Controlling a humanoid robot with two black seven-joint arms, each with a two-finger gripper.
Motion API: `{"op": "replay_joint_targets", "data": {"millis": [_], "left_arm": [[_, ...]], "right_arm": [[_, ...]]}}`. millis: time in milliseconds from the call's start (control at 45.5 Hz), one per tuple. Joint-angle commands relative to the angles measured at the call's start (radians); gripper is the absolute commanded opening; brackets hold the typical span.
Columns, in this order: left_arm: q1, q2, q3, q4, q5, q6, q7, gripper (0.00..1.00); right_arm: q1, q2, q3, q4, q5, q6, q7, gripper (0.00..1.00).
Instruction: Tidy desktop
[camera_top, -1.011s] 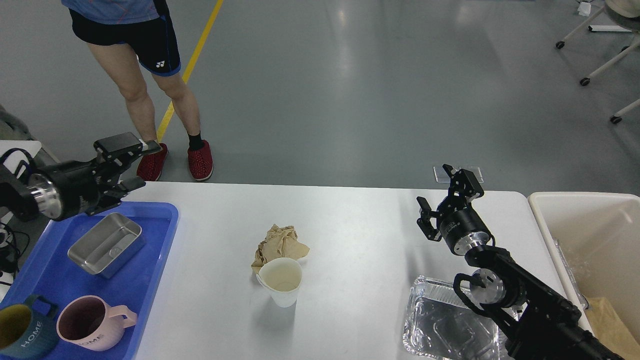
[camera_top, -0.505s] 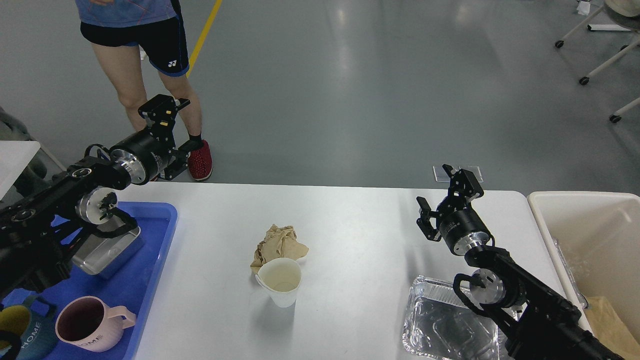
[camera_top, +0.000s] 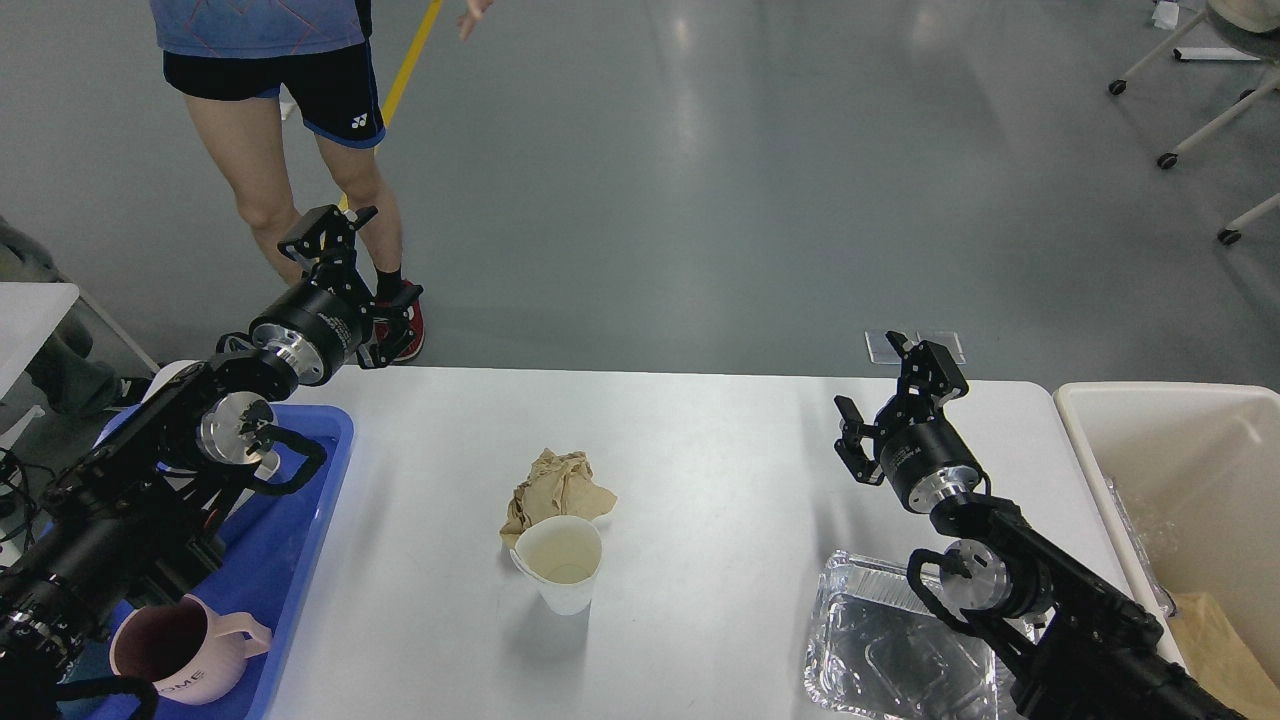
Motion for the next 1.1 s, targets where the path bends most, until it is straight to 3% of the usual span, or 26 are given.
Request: {"op": "replay_joint_targets", "data": {"millis": [0, 220, 396, 505, 791, 1077], "left_arm": [[0.026, 0.0, -0.005, 0.006, -0.031, -0.025, -0.004, 0.97], [0.1, -0.003, -0.095, 0.008, -0.05, -0.025, -0.092, 0.97], [0.102, -0.014, -0.078, 0.006, -0.036, -0.014, -0.083, 0.97], [0.102, -0.013, -0.071, 0.008, -0.034, -0.01, -0.082, 0.97], [0.102, -0.036, -0.086, 0.006, -0.045, -0.017, -0.095, 0.97], [0.102, -0.039, -0.086, 0.006, -0.045, -0.002, -0.096, 0.97]], "right_arm": [[0.003, 0.0, 0.0, 0.0, 0.0, 0.0, 0.0, 1.0], [0.006, 0.0, 0.0, 0.0, 0.0, -0.001, -0.002, 1.0], [0.023, -0.012, -0.002, 0.017, 0.0, -0.002, -0.005, 1.0], [0.023, -0.078, -0.002, 0.087, 0.002, -0.003, -0.008, 1.0], [-0.011, -0.454, -0.118, 0.354, 0.022, -0.009, -0.028, 1.0], [-0.037, -0.899, -0.259, 0.566, 0.049, 0.072, -0.182, 1.0]]}}
